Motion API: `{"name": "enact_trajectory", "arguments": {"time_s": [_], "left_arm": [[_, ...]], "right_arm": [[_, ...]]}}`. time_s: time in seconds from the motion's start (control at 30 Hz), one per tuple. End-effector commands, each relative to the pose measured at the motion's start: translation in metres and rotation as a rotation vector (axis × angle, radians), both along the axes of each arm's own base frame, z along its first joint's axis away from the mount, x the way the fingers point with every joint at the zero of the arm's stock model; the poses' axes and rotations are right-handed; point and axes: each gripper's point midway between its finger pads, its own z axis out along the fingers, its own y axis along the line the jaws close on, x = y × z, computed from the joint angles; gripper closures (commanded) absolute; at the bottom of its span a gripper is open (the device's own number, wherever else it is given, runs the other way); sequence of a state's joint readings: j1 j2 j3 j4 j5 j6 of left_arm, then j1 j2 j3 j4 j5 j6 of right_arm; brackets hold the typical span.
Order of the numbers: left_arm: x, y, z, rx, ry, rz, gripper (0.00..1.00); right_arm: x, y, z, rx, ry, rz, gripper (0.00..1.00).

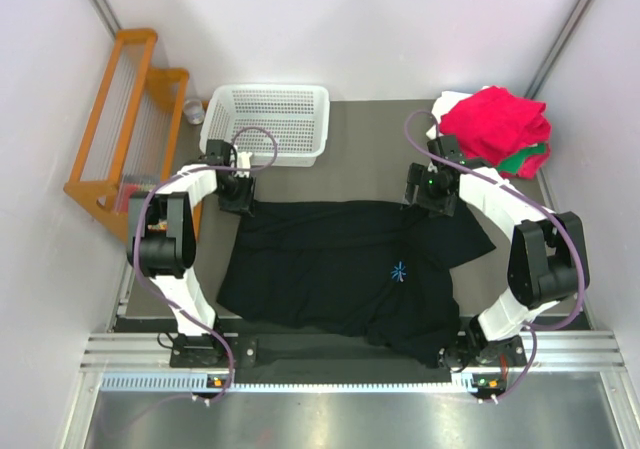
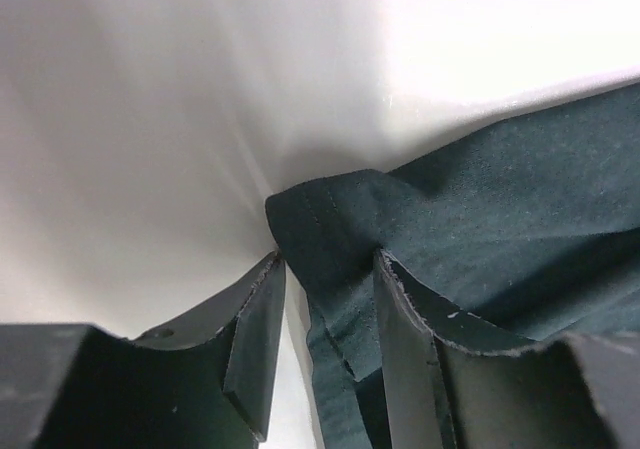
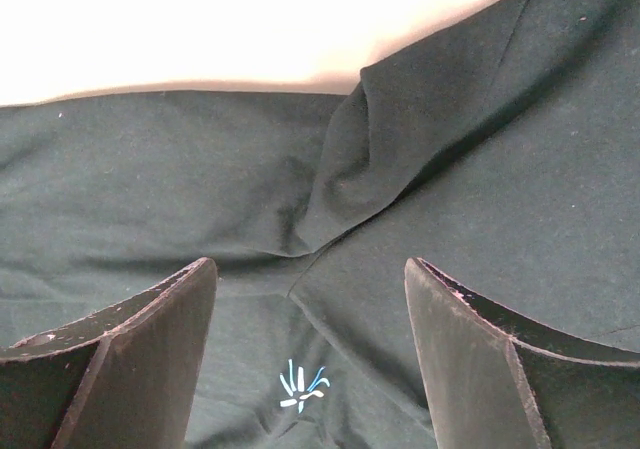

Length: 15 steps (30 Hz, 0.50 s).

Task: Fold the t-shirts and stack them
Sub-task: Fold the tshirt

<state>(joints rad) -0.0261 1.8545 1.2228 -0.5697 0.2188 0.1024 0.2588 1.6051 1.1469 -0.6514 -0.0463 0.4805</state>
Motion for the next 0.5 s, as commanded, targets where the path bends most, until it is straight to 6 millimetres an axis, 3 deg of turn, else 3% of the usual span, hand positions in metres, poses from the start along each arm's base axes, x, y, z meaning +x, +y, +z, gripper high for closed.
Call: {"name": "enact_trajectory", "arguments": {"time_s": [0.0,0.2,0.33,0.47], "left_arm": [[0.018,-0.002,0.018,-0.012,-0.137,0.008,0.55],[0.023,-0.006,0.029,-0.039,-0.169,0.009,0.62],[0.024,-0.007,0.027,-0.041,-0.169,0.012,0.99],[0.023,-0.005,0.018,-0.034,-0.150,0.021,1.00]], "right_arm": [[0.013,0.002,0.026,0.036,-0.091,0.002,0.24],[0.012,0.003,0.021,0.037,-0.081,0.002,0.24],[0.014,0.001,0.025,0.025,-0.094,-0.001,0.24],[0.015,0.000,0.025,0.020,-0.092,0.000,0.24]]}}
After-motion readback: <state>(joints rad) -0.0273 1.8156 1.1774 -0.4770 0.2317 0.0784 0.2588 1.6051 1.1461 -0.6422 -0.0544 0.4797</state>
